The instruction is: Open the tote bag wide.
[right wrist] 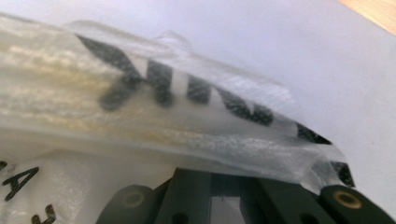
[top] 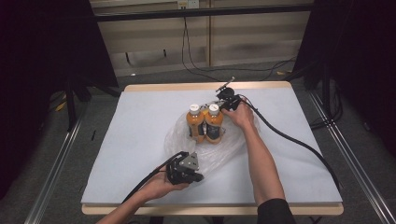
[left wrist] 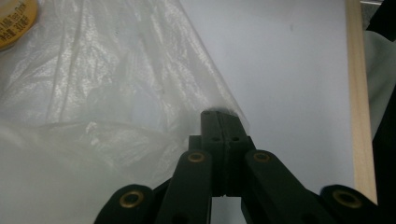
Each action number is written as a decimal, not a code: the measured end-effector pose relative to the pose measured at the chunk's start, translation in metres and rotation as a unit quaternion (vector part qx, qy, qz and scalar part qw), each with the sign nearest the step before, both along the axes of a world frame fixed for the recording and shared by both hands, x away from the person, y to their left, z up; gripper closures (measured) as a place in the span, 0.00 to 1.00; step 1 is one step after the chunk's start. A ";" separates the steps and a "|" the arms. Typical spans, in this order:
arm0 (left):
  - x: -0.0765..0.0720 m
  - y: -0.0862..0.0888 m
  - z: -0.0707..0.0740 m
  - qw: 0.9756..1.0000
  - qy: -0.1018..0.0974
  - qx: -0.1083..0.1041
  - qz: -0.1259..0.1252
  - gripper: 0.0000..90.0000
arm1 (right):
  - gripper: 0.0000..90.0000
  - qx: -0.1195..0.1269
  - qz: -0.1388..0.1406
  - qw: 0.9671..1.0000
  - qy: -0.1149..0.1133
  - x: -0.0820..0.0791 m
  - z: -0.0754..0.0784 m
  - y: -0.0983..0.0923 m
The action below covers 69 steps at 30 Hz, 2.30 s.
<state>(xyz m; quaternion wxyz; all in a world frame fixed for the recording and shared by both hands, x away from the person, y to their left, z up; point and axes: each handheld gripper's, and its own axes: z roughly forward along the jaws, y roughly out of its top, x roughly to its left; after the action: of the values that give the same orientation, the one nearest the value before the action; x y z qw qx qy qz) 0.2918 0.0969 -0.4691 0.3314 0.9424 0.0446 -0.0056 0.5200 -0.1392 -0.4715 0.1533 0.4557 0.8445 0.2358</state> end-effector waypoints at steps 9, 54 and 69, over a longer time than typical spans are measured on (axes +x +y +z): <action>0.013 0.011 0.008 0.998 0.023 -0.053 0.016 1.00 | 1.00 0.063 0.048 0.997 0.015 -0.012 0.013 0.000; 0.119 0.070 -0.014 0.964 0.009 -0.063 0.259 1.00 | 1.00 0.072 0.147 0.986 -0.011 -0.177 -0.002 -0.045; 0.089 0.069 0.016 0.970 0.000 -0.138 0.199 0.98 | 1.00 0.166 0.109 0.975 -0.099 -0.189 0.025 -0.066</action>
<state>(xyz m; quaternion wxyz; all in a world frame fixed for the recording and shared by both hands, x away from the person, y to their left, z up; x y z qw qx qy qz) 0.3806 0.1657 -0.4527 0.4531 0.8595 0.2305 0.0541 0.3311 -0.2054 -0.4461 0.1319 0.3548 0.8188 0.4315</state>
